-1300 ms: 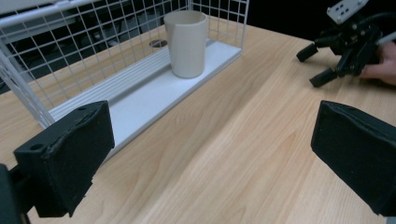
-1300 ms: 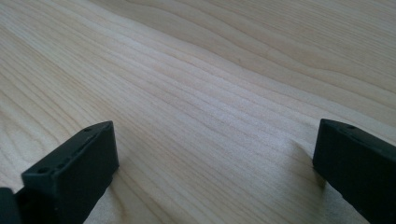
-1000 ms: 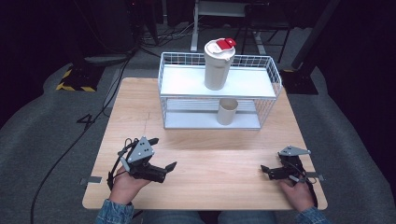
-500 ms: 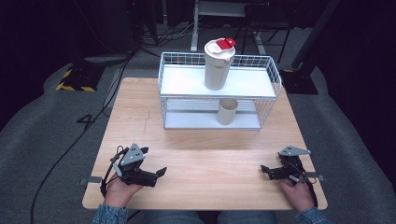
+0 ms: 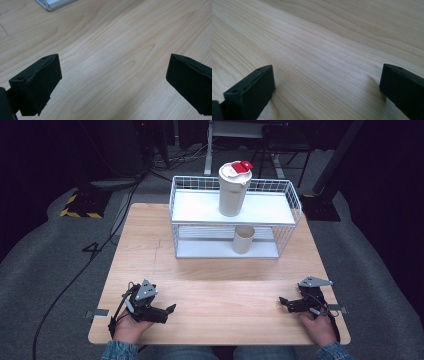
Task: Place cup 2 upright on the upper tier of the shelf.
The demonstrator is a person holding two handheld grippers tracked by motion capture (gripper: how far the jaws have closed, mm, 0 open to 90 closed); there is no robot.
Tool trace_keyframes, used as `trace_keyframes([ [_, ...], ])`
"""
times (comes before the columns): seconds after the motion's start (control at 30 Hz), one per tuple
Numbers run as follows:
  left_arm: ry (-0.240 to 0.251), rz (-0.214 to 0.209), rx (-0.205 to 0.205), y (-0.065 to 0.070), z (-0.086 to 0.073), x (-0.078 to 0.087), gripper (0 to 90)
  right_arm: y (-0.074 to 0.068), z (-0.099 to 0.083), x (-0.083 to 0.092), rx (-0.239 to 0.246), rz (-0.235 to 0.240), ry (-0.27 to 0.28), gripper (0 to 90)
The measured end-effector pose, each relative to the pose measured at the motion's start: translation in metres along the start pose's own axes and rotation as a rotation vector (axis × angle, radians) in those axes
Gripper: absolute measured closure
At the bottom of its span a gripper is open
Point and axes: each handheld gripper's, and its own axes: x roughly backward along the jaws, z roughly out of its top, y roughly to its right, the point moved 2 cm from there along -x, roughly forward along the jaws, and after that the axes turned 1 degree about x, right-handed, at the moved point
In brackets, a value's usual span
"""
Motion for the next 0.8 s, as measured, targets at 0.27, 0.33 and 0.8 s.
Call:
trace_keyframes([
  [0.27,-0.056,0.027,0.004,-0.004,-0.008,-0.008,0.8,0.0,0.0,0.0,0.0,0.0,0.0,0.1],
  [0.33,-0.073,0.034,-0.01,-0.006,-0.009,-0.009,0.8,0.0,0.0,0.0,0.0,0.0,0.0,0.1],
  [0.8,-0.138,0.09,0.027,-0.011,-0.019,-0.022,0.0,0.0,0.0,0.0,-0.001,0.0,0.0,0.1],
])
